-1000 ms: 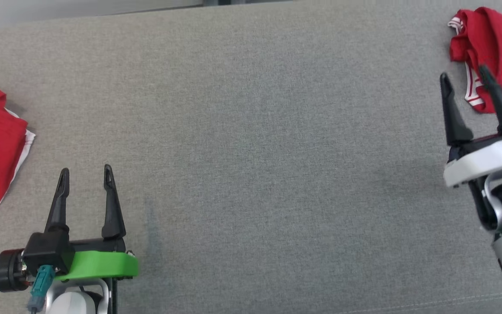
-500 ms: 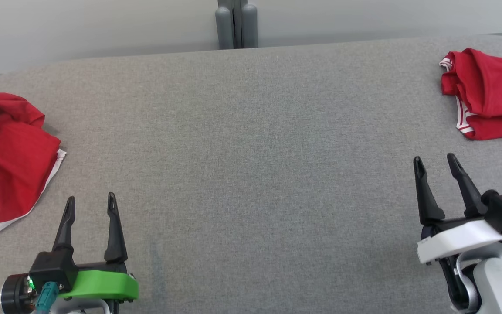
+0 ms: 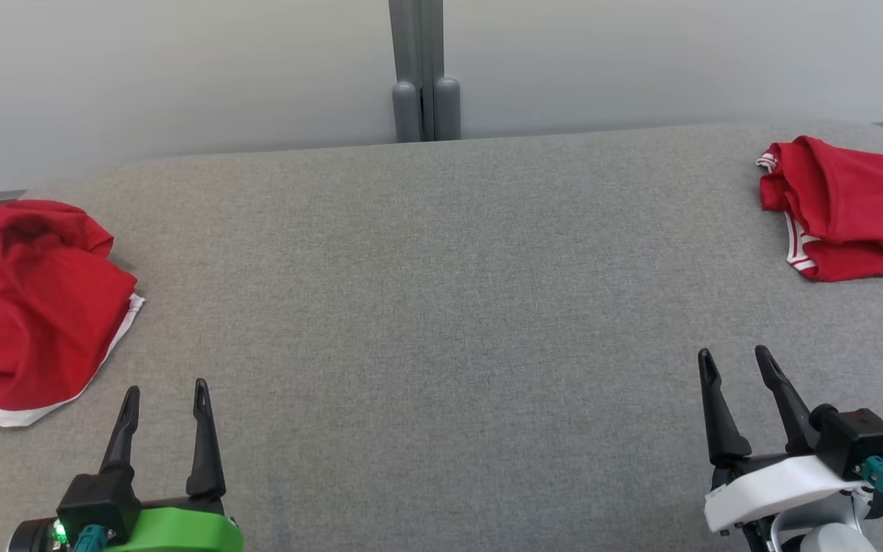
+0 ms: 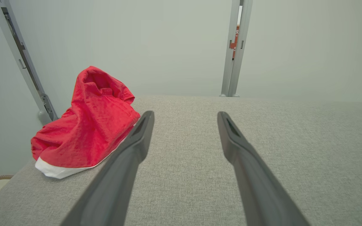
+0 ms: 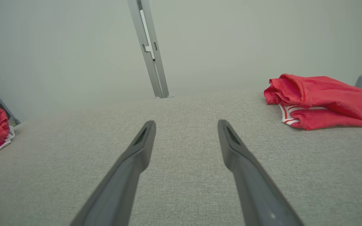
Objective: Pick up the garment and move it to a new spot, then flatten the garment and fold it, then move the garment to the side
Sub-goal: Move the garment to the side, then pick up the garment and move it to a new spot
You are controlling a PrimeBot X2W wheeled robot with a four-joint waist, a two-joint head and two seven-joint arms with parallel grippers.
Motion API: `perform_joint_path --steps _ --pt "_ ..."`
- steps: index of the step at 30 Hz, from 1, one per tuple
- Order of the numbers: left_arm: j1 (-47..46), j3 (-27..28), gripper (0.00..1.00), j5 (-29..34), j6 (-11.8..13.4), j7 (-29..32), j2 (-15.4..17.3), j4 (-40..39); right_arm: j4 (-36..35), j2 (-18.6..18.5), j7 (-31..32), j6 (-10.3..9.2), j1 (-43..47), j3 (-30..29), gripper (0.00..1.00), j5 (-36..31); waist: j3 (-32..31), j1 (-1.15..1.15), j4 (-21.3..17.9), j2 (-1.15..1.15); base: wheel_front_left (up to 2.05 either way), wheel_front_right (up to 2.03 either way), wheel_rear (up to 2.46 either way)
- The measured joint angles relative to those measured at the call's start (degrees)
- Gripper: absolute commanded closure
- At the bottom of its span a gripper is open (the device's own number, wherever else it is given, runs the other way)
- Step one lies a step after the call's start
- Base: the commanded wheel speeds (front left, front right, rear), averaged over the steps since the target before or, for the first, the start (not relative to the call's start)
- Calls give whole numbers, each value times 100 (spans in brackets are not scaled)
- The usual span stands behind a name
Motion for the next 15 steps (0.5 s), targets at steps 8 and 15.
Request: perform_joint_path --steps 8,15 --pt "69 53 0 -14 -27 0 -2 60 -119 91 0 0 207 -10 0 -133 -189 0 45 0 0 0 0" --pt "71 58 0 -14 -31 0 -3 105 -133 102 0 0 225 27 0 -174 -245 0 78 0 0 0 0"
